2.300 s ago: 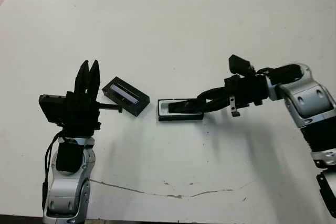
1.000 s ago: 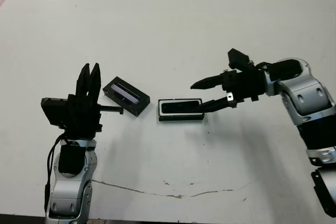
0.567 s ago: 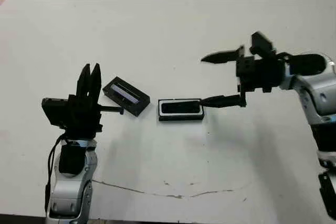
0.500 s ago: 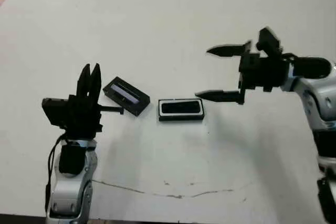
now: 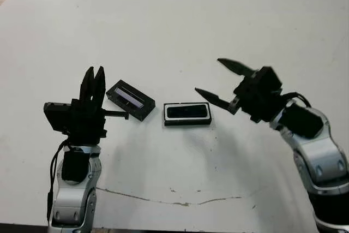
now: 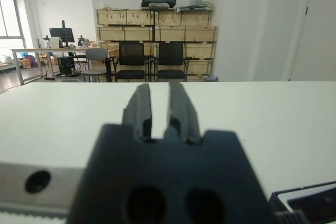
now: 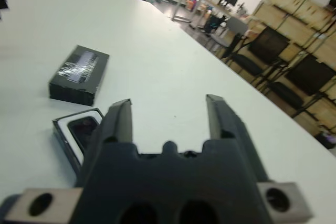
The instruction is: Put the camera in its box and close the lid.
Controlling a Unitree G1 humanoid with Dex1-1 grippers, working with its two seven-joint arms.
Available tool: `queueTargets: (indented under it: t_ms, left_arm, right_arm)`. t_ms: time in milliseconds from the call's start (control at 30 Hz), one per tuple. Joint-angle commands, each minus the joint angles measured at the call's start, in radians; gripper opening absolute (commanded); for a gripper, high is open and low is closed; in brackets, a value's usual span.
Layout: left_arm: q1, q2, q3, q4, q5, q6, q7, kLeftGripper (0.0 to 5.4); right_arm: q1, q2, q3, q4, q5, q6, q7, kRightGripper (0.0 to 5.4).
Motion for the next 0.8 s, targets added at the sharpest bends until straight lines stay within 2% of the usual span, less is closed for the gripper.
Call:
queueTargets:
  t_ms: [33, 267, 600, 800]
  left_arm:
    - [0.022, 0.003, 0.003, 0.007, 0.003, 0.011, 0.001, 0.0]
    - [0.029, 0.002, 0.0, -0.001, 0.004, 0.009, 0.002, 0.0]
    - [0.038, -0.001, -0.001, -0.004, -0.004, 0.007, 0.001, 0.0]
    - [0.037, 0.0, -0.001, 0.0, -0.003, 0.001, -0.001, 0.0]
  right_arm:
    - [0.032, -0.003, 0.021, 0.004, -0.04, -0.04, -0.024, 1.63]
    - [0.041, -0.008, 0.066, -0.019, -0.123, 0.01, -0.046, 0.05]
    - [0.033, -0.022, 0.136, 0.015, -0.214, 0.084, -0.019, 0.02]
    - [0.053, -0.056, 0.165, 0.023, -0.227, 0.066, 0.031, 0.02]
